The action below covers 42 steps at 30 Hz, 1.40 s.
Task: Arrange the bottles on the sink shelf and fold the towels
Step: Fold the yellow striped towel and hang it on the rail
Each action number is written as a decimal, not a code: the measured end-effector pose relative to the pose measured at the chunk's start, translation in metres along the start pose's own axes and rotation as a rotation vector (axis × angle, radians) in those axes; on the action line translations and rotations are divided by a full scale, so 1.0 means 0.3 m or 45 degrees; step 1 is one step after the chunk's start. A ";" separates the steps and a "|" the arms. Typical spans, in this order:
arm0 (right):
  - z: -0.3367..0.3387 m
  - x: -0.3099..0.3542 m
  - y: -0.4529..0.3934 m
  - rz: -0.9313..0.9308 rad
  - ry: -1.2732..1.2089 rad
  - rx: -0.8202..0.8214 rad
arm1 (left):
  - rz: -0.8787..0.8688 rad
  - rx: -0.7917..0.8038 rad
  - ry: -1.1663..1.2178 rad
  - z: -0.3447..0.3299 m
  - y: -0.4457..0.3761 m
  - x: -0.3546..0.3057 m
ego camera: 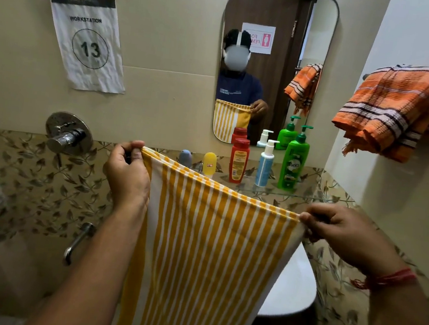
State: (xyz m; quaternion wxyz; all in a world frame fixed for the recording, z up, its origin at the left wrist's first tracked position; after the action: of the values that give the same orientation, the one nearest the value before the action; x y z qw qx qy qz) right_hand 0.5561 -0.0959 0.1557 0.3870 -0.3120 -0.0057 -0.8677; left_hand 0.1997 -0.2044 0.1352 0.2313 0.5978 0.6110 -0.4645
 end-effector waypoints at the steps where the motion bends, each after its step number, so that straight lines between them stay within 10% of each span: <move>1: -0.004 0.003 0.001 0.024 0.089 0.007 | -0.008 0.002 0.009 -0.006 0.006 -0.003; 11: -0.135 -0.029 0.050 -0.063 -0.959 -0.005 | -0.115 0.012 0.122 -0.080 0.011 -0.087; 20: -0.202 -0.021 0.056 0.325 -0.274 -0.076 | -0.187 0.039 0.169 -0.140 0.010 -0.137; 26: -0.144 -0.062 0.063 0.161 0.081 0.345 | -0.176 0.083 0.096 -0.129 0.002 -0.108; 31: -0.019 -0.050 0.029 0.118 -0.090 -0.212 | -0.095 0.066 0.013 -0.119 0.008 -0.059; 42: 0.076 -0.091 -0.130 0.174 -0.830 -0.750 | -0.066 0.074 -0.058 -0.132 0.006 -0.040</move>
State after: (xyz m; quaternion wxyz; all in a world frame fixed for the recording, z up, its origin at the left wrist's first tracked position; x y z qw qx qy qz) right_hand 0.5557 -0.0446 0.1681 0.3161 -0.6659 0.1406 -0.6610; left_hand 0.2142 -0.1774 0.1629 0.2154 0.5774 0.6072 -0.5015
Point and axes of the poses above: each hand's wrist, its own y-axis away from the middle knuckle, its own z-axis out of the back of the hand, x = y × z, the point moved 1 cm from there along -y, towards the middle knuckle, and after that the axes turned 7 degrees about y, right-handed, at the moved point
